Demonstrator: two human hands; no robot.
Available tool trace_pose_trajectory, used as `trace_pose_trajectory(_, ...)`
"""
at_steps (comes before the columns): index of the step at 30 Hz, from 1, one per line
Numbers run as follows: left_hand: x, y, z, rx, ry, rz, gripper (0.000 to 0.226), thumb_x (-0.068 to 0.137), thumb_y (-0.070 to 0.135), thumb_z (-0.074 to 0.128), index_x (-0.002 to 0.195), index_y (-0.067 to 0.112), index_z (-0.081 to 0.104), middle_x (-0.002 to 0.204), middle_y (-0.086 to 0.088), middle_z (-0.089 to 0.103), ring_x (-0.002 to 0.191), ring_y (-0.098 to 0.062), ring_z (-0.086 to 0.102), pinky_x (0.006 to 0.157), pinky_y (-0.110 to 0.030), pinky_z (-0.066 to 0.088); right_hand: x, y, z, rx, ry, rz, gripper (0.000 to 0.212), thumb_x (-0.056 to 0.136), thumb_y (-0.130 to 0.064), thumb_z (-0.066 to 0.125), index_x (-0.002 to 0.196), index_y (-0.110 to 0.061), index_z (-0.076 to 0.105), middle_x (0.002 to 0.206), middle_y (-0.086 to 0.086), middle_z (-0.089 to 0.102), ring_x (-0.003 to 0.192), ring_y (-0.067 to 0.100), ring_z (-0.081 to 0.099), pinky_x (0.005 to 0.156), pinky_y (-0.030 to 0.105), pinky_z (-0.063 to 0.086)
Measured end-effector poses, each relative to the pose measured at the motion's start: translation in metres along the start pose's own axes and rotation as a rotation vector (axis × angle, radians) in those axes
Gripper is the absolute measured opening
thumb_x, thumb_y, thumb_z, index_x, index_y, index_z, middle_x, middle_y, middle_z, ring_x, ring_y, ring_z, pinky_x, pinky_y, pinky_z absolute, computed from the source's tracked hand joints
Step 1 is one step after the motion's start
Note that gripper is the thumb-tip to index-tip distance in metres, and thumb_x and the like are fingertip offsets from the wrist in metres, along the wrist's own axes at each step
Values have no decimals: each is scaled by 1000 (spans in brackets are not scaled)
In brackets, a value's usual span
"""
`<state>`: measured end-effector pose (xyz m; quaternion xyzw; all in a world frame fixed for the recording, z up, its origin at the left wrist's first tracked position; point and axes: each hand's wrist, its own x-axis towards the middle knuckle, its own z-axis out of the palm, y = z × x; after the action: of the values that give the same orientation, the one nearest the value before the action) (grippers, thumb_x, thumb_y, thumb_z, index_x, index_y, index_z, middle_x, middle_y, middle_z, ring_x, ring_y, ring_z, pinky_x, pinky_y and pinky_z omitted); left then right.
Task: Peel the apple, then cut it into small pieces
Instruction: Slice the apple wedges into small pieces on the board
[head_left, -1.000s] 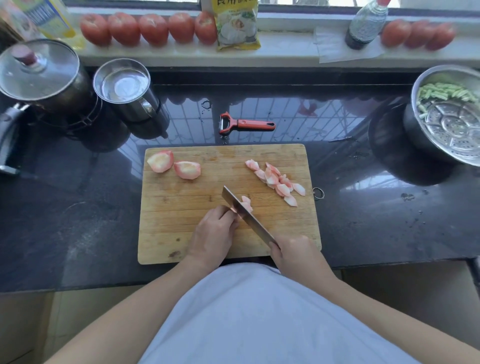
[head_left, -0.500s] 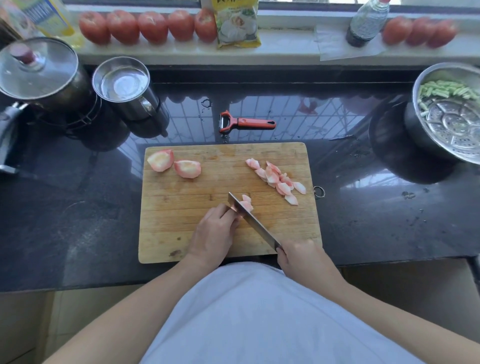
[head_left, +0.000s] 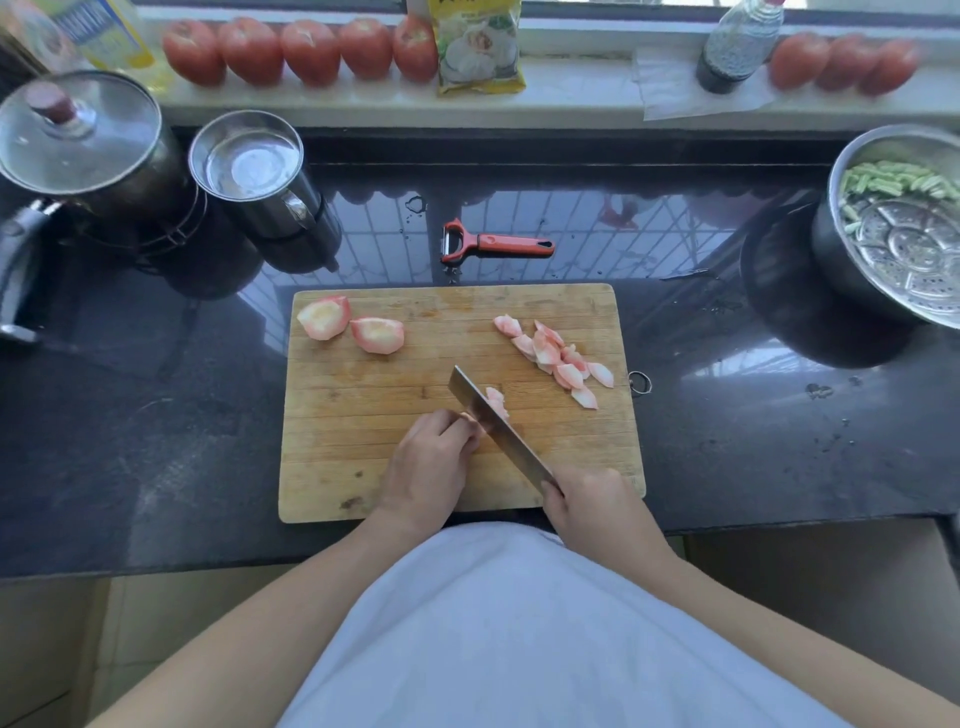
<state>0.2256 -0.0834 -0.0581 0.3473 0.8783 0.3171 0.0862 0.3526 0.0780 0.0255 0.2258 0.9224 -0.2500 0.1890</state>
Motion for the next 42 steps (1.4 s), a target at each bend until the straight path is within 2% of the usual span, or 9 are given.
trace_pose_trajectory(6, 1, 3, -2, 1, -6, 2, 14, 92, 4, 74, 104, 10, 75, 91, -4, 67, 81, -29, 61, 64, -38, 52, -2, -5, -4, -45, -36, -3, 24, 101, -25, 48, 78, -19, 51, 80, 11, 68, 75, 33, 62, 66, 41, 51)
trace_pose_trajectory(15, 2, 1, -2, -15, -11, 10, 20, 93, 5, 72, 111, 13, 75, 92, -1, 65, 81, -27, 59, 67, -41, 54, -5, 5, -8, -144, -106, 14, 25, 102, -25, 44, 95, -10, 62, 84, 12, 68, 78, 33, 63, 64, 40, 51)
trace_pose_trajectory(19, 3, 4, -6, -11, -1, 7, 15, 91, 6, 75, 105, 12, 76, 87, -2, 63, 77, -29, 60, 63, -37, 51, 29, -16, 9, -99, -15, -8, 25, 102, -26, 44, 93, -12, 63, 82, 14, 67, 77, 37, 64, 63, 42, 53)
trace_pose_trajectory(22, 1, 3, -6, -2, 9, -3, 13, 89, 7, 77, 100, 12, 77, 87, -2, 66, 77, -27, 63, 64, -38, 54, 44, -29, 10, 12, 41, -4, 18, 102, -28, 47, 101, -19, 63, 80, 14, 65, 73, 36, 61, 60, 40, 50)
trace_pose_trajectory(24, -2, 2, -5, -7, 18, 13, 12, 92, 10, 76, 103, 12, 78, 95, -1, 71, 85, -26, 66, 70, -36, 57, 37, -26, 6, 40, 57, -7, 20, 101, -26, 49, 89, -18, 63, 76, 13, 64, 69, 35, 58, 58, 38, 46)
trace_pose_trajectory(27, -4, 3, -4, -19, 28, 6, 11, 95, 13, 73, 105, 11, 78, 102, -3, 72, 91, -24, 67, 72, -36, 58, 17, -12, 0, 41, 30, 22, 29, 100, -27, 49, 72, -20, 46, 69, 9, 61, 64, 32, 55, 57, 39, 45)
trace_pose_trajectory(33, -1, 2, -3, -13, 4, -14, 9, 97, 13, 71, 104, 12, 76, 94, -3, 69, 82, -27, 63, 65, -40, 54, -3, -5, -6, -38, -51, 18, 24, 102, -26, 47, 79, -19, 50, 68, 0, 52, 67, 27, 53, 55, 34, 34)
trace_pose_trajectory(38, -1, 1, -3, -11, 6, -7, 10, 97, 14, 70, 105, 12, 76, 92, -3, 67, 80, -27, 63, 65, -41, 55, -5, -9, -10, -77, -66, 15, 25, 103, -26, 45, 79, -21, 45, 74, 4, 59, 71, 29, 56, 57, 34, 36)
trace_pose_trajectory(42, -1, 2, -4, -16, 0, -1, 12, 97, 11, 70, 107, 12, 76, 92, -4, 67, 80, -28, 62, 66, -41, 55, 0, -7, -8, -132, -75, 18, 24, 103, -24, 44, 80, -19, 49, 74, 5, 57, 70, 30, 55, 56, 35, 38)
